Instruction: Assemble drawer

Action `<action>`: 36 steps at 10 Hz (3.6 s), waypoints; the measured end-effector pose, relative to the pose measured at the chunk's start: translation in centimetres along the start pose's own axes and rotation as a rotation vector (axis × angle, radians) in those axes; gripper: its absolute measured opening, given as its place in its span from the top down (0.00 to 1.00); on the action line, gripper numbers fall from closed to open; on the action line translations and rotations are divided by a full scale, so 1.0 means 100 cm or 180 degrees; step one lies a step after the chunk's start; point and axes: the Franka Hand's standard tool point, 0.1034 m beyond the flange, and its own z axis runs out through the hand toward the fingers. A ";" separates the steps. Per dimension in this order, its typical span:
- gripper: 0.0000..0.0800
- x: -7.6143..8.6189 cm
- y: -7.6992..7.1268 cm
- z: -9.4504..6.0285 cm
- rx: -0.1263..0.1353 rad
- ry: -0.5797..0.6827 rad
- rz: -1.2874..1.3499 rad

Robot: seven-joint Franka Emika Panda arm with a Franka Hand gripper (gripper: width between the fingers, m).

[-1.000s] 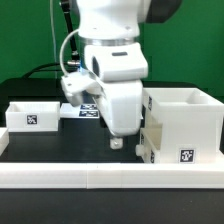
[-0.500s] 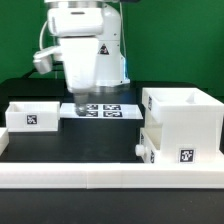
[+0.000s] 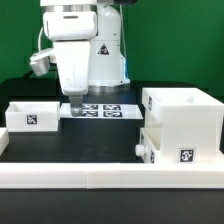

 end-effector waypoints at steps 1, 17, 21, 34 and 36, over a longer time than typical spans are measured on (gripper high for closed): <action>0.19 -0.020 -0.009 -0.006 -0.0193 -0.0031 0.0175; 0.19 -0.082 -0.086 -0.009 -0.0615 0.0121 0.4016; 0.19 -0.060 -0.109 0.001 -0.0055 0.0083 0.4665; 0.19 -0.048 -0.156 0.048 -0.0008 0.0030 0.4736; 0.19 -0.047 -0.158 0.057 -0.0017 0.0033 0.4714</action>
Offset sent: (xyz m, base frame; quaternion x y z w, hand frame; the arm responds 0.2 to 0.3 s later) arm -0.0739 -0.0553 0.0105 -0.0850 0.0382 0.1311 0.9870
